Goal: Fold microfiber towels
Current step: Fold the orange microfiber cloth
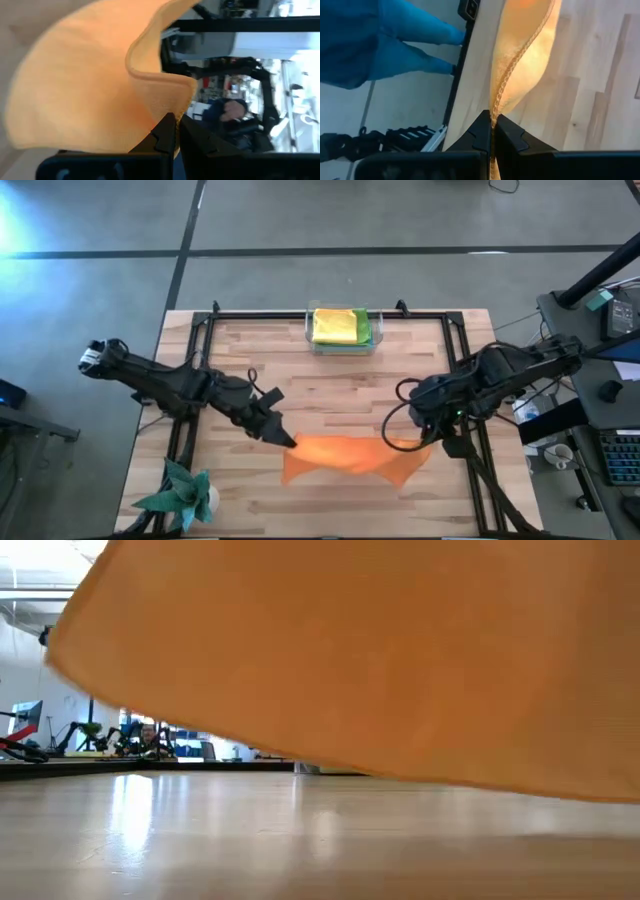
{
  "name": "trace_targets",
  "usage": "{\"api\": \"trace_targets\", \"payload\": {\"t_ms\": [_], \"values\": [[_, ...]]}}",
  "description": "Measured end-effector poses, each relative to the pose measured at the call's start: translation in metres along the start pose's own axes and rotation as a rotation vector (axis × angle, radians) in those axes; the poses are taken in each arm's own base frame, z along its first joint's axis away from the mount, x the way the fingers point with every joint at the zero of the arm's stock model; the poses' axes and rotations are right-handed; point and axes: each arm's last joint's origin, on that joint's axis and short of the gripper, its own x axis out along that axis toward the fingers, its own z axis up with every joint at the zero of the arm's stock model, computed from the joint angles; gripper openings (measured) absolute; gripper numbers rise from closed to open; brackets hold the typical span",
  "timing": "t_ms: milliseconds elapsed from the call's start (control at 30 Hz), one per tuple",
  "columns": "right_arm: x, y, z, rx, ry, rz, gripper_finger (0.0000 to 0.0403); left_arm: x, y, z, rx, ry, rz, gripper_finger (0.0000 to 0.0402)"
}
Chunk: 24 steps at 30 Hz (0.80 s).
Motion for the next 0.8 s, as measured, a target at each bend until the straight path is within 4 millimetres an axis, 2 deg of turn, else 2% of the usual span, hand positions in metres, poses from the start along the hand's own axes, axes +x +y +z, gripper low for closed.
{"api": "trace_targets", "payload": {"t_ms": [133, 300, 567, 800], "values": [[0.003, -0.002, 0.002, -0.026, 0.001, -0.039, 0.0009, 0.012, 0.010, 0.001, 0.002, 0.002, 0.051, 0.0006], [0.022, -0.021, -0.001, -0.013, 0.072, -0.252, 0.0009, 0.030, 0.027, 0.007, 0.079, -0.038, 0.170, 0.0006], [0.062, -0.060, -0.025, 0.173, 0.190, -0.383, 0.0009, 0.037, 0.059, 0.023, 0.262, -0.289, 0.513, 0.0006], [0.084, -0.092, -0.035, 0.288, 0.093, -0.595, 0.0009, 0.041, 0.072, 0.042, 0.393, -0.474, 0.682, 0.0006]]}}
